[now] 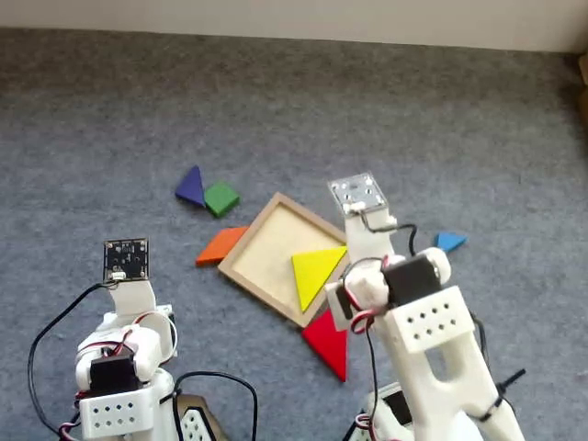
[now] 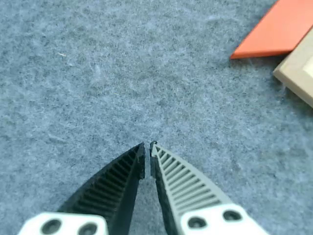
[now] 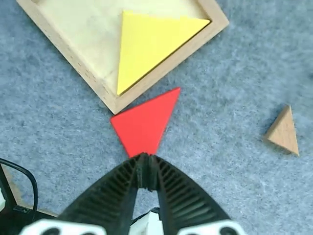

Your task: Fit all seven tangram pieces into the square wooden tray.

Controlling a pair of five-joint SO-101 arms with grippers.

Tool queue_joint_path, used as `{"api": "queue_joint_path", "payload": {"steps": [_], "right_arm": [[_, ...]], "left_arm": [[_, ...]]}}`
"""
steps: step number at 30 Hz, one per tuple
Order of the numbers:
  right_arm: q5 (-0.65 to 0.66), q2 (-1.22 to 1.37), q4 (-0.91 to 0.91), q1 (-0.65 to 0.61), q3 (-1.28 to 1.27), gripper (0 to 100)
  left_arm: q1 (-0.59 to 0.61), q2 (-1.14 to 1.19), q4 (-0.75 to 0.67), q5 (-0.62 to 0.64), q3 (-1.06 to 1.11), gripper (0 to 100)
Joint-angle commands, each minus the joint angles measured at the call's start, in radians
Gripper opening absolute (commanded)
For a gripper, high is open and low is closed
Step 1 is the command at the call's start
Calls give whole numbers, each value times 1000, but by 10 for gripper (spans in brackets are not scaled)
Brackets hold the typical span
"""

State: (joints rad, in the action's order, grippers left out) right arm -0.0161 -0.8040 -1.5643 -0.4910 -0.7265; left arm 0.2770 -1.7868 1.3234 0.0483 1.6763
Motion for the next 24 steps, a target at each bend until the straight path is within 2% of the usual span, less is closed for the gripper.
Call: {"api": "queue_joint_path", "payload": {"steps": [1,6,11,19,24], "right_arm": [[8,-99,-2,-42,-58,5],[9,-222,2,-59,-107,5],[9,-179,38,-104,-139,12],[6,84,147,-274,-150,279],[9,205,219,-380,-151,300]], "left_arm": [[7,-33,3,0,19,45],[7,-33,3,0,19,45],[7,-33,3,0,19,45],[7,-33,3,0,19,45],[7,-33,3,0,19,45]]}}
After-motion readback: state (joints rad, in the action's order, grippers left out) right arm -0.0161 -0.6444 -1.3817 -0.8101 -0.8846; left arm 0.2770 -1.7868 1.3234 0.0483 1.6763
